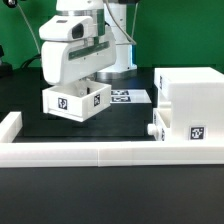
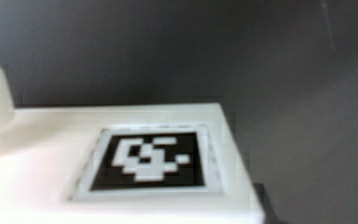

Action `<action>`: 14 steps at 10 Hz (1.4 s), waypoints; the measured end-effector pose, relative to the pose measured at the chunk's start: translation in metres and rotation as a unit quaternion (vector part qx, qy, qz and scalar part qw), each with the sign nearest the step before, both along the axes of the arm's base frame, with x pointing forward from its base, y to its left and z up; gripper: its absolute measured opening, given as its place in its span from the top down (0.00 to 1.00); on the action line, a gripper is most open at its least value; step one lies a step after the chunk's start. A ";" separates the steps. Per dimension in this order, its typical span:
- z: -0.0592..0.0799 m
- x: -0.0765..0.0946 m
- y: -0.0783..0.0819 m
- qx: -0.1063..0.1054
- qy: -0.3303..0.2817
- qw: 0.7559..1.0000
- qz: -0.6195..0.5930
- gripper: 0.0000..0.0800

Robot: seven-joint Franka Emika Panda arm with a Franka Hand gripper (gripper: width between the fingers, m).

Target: Assemble drawer

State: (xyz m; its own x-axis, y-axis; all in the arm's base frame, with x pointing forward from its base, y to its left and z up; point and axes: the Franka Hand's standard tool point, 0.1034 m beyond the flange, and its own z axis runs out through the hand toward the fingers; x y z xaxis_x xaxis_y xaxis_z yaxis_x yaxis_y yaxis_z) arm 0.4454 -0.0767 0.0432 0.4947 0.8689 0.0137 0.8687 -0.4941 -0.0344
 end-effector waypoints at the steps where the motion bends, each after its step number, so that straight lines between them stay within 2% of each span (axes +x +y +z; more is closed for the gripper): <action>1: -0.001 -0.001 -0.001 0.000 0.000 0.999 0.033 0.95; 5: -0.003 -0.003 -0.005 0.006 0.006 0.984 0.177 0.95; 7: 0.002 0.011 0.002 0.008 0.018 0.974 0.226 0.95; 8: 0.004 0.016 0.006 0.007 0.016 0.973 0.232 0.95; 10: 0.002 0.011 0.003 0.009 0.020 0.973 0.228 0.95; 12: 0.005 0.013 0.006 0.010 0.021 0.972 0.233 0.95; 14: 0.014 0.035 0.022 0.011 0.020 0.973 0.231 0.95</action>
Offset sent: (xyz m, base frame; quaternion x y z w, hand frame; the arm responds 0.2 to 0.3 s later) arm 0.0000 0.0000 0.0000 0.0000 0.0000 -0.1938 0.9810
